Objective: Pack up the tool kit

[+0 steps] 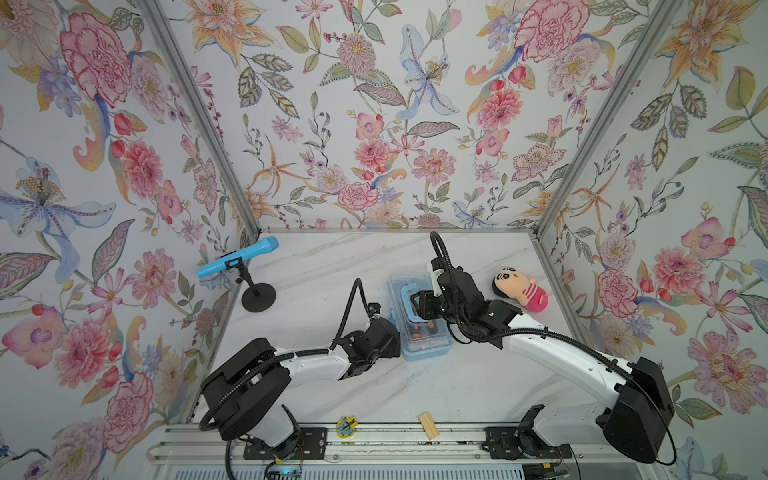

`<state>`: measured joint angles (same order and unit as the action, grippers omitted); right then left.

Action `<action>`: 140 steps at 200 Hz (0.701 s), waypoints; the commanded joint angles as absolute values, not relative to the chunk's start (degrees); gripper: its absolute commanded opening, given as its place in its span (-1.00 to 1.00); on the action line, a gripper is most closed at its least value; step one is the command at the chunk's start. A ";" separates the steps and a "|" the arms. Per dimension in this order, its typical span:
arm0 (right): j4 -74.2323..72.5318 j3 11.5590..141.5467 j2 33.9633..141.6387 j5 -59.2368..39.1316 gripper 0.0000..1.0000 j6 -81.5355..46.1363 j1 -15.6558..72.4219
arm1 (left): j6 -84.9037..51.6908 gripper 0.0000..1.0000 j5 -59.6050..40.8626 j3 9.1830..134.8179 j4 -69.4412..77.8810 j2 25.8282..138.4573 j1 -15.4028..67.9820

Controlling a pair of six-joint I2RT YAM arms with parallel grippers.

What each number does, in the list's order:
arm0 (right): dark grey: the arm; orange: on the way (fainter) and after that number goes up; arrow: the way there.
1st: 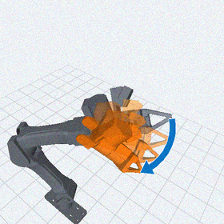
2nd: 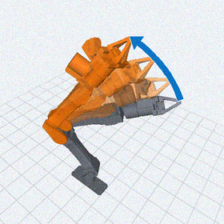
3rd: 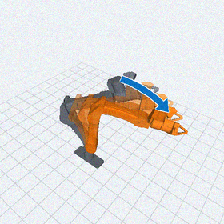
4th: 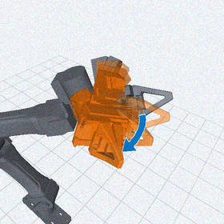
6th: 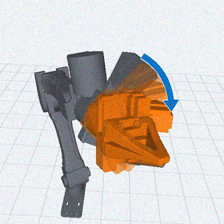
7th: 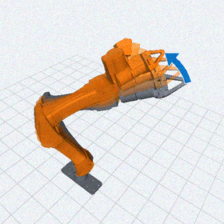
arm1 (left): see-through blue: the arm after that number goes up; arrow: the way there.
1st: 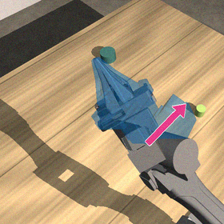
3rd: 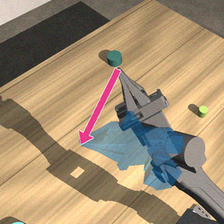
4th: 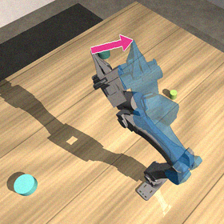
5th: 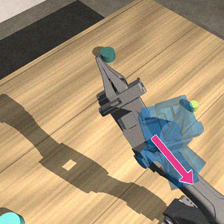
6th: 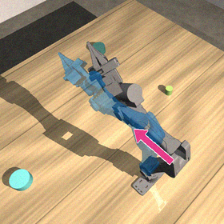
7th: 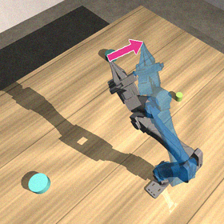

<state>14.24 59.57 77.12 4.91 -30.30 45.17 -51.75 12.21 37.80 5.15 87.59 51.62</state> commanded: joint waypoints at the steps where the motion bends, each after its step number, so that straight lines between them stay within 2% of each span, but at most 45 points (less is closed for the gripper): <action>1: 14.32 58.15 77.18 3.97 -0.06 -30.52 44.60 | -50.32 0.86 11.26 40.08 9.06 88.32 50.80; 45: 14.29 55.61 76.26 2.48 -0.07 -31.01 43.15 | -43.80 0.96 11.46 32.70 9.57 84.27 50.91; 84: 13.83 53.68 75.24 2.13 -0.08 -30.37 42.60 | -40.99 0.98 14.92 23.34 18.47 78.69 54.44; 115: 12.85 52.88 76.00 0.54 -0.12 -29.72 41.50 | -39.85 0.98 17.56 21.08 27.65 80.98 56.88; 140: 12.59 52.91 76.38 0.17 -0.12 -29.33 40.81 | -39.09 0.98 21.44 23.03 29.48 85.49 58.24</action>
<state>13.82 53.49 76.40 1.15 -30.26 41.43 -41.32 16.01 21.85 23.62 82.02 56.84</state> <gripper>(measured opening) 0.441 0.989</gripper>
